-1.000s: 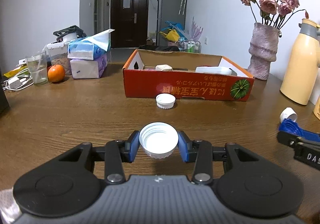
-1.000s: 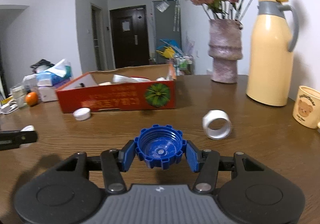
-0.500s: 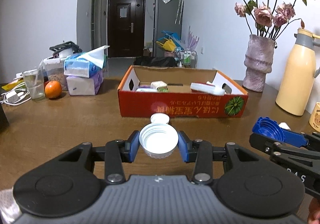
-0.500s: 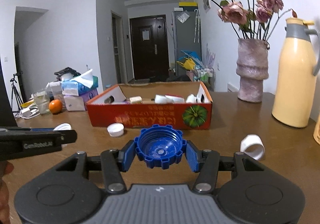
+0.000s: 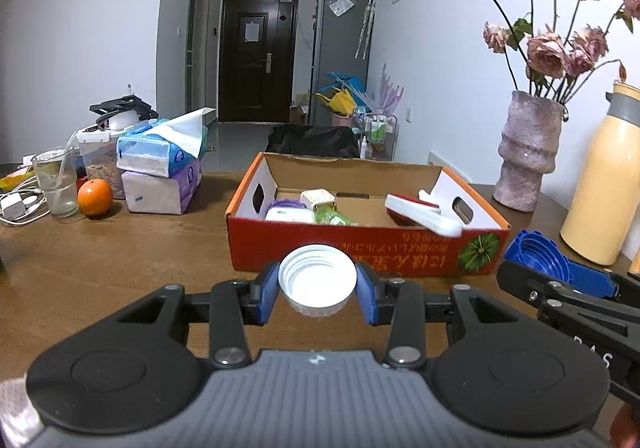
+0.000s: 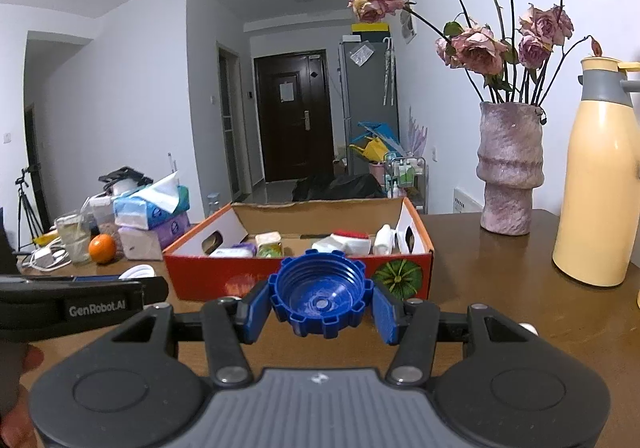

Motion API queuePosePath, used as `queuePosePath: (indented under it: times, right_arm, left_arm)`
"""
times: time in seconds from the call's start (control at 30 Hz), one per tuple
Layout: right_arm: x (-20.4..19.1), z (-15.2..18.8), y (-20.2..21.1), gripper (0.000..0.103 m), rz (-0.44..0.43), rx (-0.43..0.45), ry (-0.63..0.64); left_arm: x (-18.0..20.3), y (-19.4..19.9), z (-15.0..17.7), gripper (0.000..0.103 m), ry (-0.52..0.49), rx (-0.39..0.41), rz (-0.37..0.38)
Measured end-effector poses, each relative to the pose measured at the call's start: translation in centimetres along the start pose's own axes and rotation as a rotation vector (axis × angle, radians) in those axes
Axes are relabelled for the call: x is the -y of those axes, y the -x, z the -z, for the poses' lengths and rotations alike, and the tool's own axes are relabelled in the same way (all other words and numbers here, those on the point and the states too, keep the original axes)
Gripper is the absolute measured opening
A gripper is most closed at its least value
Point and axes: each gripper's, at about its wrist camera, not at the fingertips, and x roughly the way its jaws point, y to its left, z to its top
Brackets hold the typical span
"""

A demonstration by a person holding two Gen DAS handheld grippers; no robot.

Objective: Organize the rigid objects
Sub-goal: 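Lift and carry the white cap and blue cap toward the cardboard box, then lower both caps into the box and open the left gripper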

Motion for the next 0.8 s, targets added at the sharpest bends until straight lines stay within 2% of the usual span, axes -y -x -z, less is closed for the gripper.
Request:
queuePosePath:
  times: [0.4, 0.8]
  right_arm:
    - [1.7, -2.5, -3.5, 0.053, 0.030, 0.050, -0.049]
    - [2.3, -3.9, -7.9, 0.053, 0.024, 0.038, -0.062]
  left_arm:
    - [0.3, -4.1, -2.0, 0.042, 0.025, 0.007, -0.011]
    - [1.1, -8.5, -4.3, 0.042, 0.041, 0.029, -0.024]
